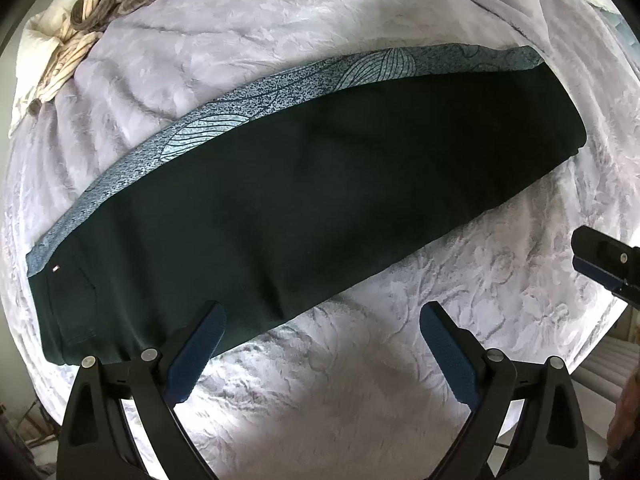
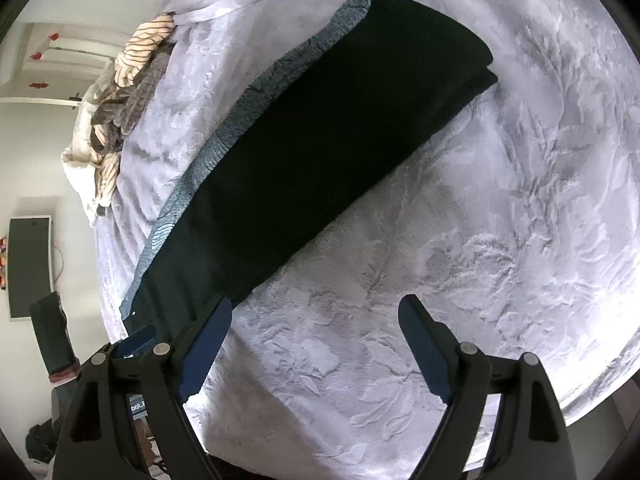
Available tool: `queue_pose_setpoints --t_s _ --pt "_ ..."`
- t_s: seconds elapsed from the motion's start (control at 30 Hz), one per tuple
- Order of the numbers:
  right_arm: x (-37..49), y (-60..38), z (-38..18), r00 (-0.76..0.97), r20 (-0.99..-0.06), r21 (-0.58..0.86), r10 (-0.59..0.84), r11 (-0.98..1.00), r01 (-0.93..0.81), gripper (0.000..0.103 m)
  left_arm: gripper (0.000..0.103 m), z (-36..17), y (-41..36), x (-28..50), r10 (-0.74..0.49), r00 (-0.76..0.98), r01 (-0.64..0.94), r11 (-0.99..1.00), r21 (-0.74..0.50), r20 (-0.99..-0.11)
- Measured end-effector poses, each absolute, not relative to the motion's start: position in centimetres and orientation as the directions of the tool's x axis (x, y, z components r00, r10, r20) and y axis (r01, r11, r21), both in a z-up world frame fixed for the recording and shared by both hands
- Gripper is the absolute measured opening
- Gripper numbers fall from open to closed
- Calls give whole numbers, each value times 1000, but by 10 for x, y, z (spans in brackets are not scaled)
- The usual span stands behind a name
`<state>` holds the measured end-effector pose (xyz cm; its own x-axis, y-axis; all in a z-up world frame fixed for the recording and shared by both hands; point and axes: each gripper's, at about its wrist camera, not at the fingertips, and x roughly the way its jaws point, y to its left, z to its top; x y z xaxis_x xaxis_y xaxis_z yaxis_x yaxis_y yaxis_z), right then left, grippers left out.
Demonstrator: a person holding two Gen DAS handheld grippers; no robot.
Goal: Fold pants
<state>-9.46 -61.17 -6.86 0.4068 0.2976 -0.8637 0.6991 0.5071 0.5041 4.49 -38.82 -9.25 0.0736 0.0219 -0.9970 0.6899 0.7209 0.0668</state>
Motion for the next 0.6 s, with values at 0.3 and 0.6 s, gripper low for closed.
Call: queue_pose_setpoints --t_s 0.3,0.6 --pt "-98 -618 -78 410 -860 509 302 488 709 88 98 -106 -397 57 42 87 684 723 91 -995" --pt "-102 -641 -82 435 -859 511 269 458 727 88 98 -118 -419 67 19 95 690 720 80 -995"
